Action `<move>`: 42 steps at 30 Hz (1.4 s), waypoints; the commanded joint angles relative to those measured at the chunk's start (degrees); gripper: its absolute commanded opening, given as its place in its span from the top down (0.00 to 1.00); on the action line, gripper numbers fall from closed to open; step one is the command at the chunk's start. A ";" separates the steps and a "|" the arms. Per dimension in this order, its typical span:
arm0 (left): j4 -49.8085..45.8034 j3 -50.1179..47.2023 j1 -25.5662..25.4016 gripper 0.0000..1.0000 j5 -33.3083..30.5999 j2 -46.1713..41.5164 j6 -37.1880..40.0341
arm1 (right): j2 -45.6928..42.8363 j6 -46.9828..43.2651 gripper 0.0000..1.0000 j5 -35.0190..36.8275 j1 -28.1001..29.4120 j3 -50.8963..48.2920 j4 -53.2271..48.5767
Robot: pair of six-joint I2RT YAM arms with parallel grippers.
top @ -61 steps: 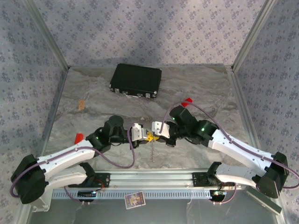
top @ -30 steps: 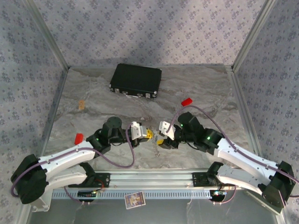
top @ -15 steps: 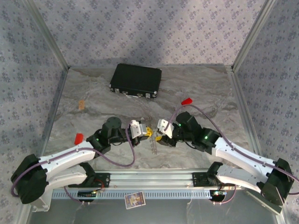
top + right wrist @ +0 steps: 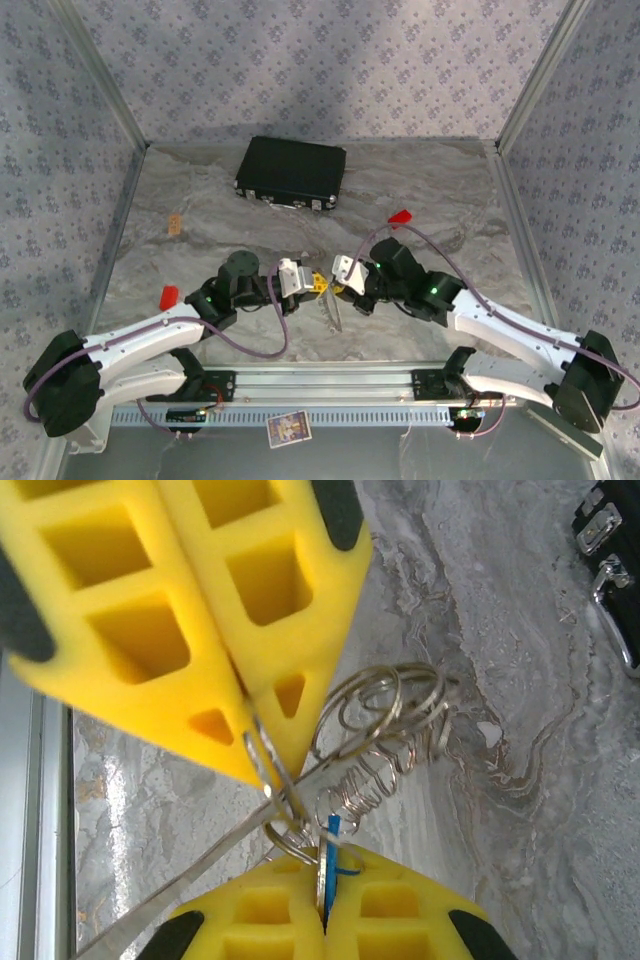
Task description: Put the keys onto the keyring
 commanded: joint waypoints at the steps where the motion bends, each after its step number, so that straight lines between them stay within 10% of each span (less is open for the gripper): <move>1: 6.66 -0.75 -0.51 1.00 3.53 -1.11 1.06 | 2.61 -1.75 1.00 -0.96 0.58 2.37 -2.74; 21: 6.49 -2.27 -2.87 1.00 -3.06 -2.65 7.69 | 2.61 -3.12 1.00 -7.39 0.30 3.64 -5.79; 29: 6.84 -3.29 -2.86 1.00 -3.42 -2.42 7.09 | -5.80 -1.35 0.63 -6.35 -2.32 -1.21 -2.93; 42: 7.44 -2.66 -2.87 1.00 -0.34 -0.90 5.55 | -8.75 0.37 0.67 -10.88 -3.16 -3.14 4.65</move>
